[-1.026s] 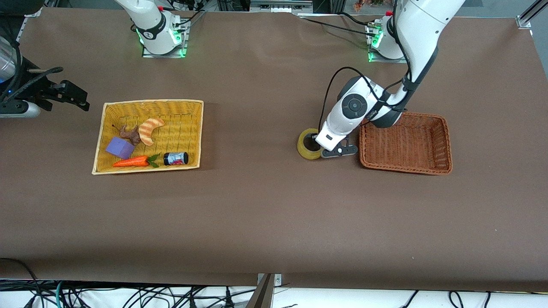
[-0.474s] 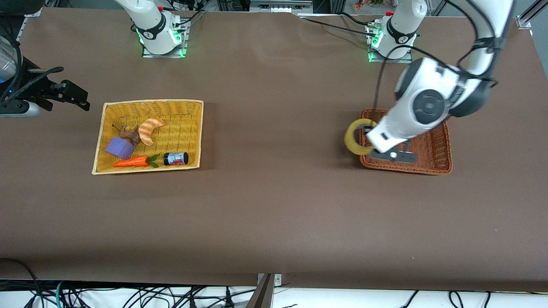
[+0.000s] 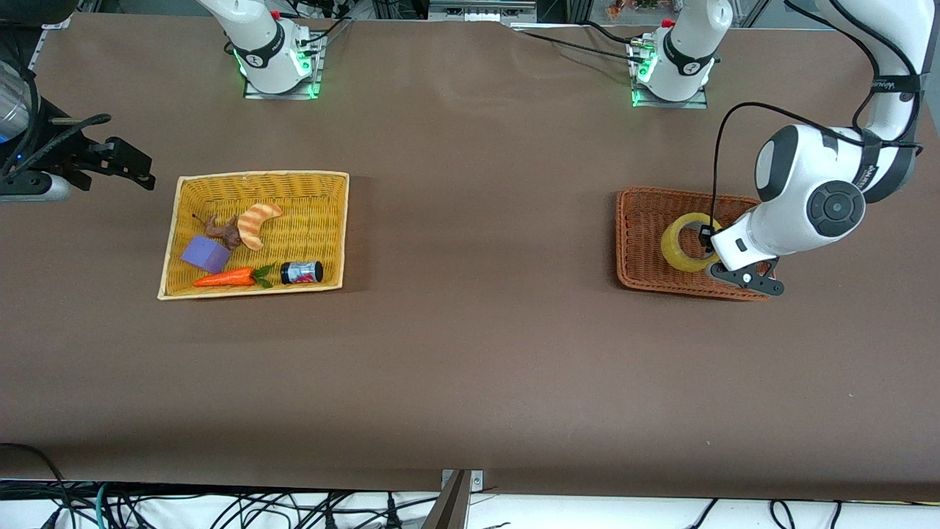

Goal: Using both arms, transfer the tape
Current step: 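Carry the tape roll with the left gripper over the wicker basket, then lower the tape into the basket and open the left gripper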

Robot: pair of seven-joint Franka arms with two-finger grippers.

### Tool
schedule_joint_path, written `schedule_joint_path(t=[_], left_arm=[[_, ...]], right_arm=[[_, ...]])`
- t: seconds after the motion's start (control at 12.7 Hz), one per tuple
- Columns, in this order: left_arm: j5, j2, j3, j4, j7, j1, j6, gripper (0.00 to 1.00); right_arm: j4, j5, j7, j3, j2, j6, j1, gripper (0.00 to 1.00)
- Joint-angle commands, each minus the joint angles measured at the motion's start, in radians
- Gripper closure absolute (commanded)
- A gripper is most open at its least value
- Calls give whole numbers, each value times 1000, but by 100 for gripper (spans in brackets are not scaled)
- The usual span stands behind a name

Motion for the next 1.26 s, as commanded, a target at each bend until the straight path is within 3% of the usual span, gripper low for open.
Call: schedule_joint_path(t=[0.0,0.39,0.95,1.03,1.11,1.18], left_arm=[[4,-32,32,-144,66,-9,179,100],[42,11,39,-257,66,6,406,100],[42,98,39,-253,61,8,519,100],[44,86,39,-241,58,8,502,70],[41,66,36,-225,58,8,449,19],[39,45,36,-195,61,8,378,2]], right_arm=[[19,-6,-12,3,2,-20,2,0],[21,-3,-6,3,2,-22,2,0],[19,-4,-8,3,2,-22,4,0],[19,-4,-8,3,2,-22,4,0],[21,-4,-8,3,2,-20,4,0],[19,-6,-8,3,2,-22,4,0]])
